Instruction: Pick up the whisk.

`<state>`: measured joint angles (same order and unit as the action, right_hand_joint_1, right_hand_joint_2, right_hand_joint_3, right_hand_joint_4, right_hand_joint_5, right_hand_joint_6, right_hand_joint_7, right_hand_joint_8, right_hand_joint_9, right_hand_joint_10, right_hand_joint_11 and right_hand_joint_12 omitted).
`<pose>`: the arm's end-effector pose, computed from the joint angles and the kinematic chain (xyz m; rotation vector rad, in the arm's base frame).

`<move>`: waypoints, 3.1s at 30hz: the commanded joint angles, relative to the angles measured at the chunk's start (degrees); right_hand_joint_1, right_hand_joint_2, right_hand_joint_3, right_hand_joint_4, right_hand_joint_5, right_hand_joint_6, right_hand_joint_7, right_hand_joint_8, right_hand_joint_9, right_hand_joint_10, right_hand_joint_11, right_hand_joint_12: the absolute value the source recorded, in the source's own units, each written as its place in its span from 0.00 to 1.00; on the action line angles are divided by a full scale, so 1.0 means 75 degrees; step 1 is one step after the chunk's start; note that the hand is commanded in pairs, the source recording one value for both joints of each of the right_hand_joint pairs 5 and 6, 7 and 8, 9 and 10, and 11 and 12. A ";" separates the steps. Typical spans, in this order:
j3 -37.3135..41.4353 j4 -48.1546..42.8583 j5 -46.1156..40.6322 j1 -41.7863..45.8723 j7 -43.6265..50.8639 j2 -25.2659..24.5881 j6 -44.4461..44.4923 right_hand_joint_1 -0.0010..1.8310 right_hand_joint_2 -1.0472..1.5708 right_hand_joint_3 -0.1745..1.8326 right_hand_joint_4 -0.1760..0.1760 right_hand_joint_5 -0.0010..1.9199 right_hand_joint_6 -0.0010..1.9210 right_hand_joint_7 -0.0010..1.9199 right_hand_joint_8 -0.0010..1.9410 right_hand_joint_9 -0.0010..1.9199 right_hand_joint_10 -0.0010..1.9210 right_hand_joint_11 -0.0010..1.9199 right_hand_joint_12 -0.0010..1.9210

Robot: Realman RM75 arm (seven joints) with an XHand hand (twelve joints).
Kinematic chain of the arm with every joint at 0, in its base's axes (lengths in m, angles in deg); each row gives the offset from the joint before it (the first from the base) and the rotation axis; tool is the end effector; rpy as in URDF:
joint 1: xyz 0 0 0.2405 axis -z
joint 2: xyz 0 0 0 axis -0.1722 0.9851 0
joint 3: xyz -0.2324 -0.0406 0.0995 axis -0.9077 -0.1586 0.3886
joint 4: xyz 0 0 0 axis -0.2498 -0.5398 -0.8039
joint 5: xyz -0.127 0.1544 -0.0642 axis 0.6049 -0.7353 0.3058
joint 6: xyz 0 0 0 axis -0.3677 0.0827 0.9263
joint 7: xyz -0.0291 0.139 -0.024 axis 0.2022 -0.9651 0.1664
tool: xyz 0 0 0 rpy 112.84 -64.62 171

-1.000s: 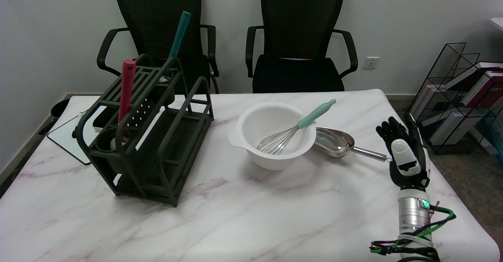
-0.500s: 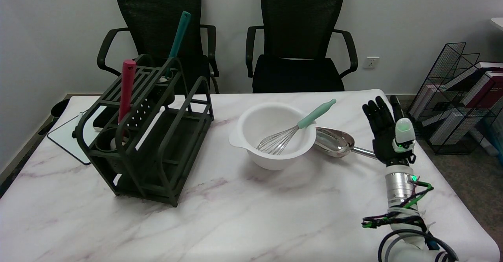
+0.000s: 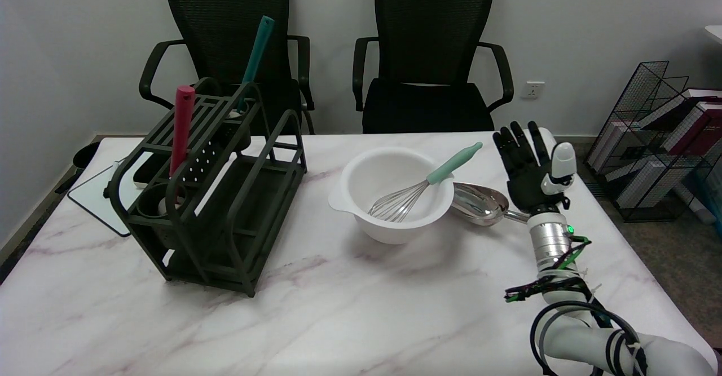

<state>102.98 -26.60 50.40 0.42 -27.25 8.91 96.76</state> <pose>-0.3520 -0.2926 0.4202 0.7545 -1.2320 2.1353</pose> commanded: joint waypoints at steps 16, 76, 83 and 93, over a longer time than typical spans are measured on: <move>-0.0186 -0.0218 0.0727 -0.0944 -0.0583 -0.0222 -0.1799 0.50 0.35 0.41 0.50 0.00 0.00 0.18 0.18 0.22 0.22 0.21 0.21; -0.0154 -0.0083 0.0825 -0.0766 -0.0583 -0.0347 -0.1475 0.49 0.46 0.41 0.50 0.02 0.02 0.22 0.22 0.25 0.25 0.24 0.24; -0.0154 0.0048 0.0825 -0.0616 -0.0583 -0.0289 -0.1349 0.48 0.48 0.41 0.50 0.03 0.03 0.23 0.22 0.25 0.25 0.18 0.18; -0.0207 0.0366 0.0825 -0.0586 -0.0583 -0.0289 -0.1434 0.47 0.49 0.40 0.50 0.02 0.02 0.23 0.22 0.24 0.24 0.16 0.16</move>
<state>101.61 -26.27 56.50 -4.83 -31.62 6.47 85.92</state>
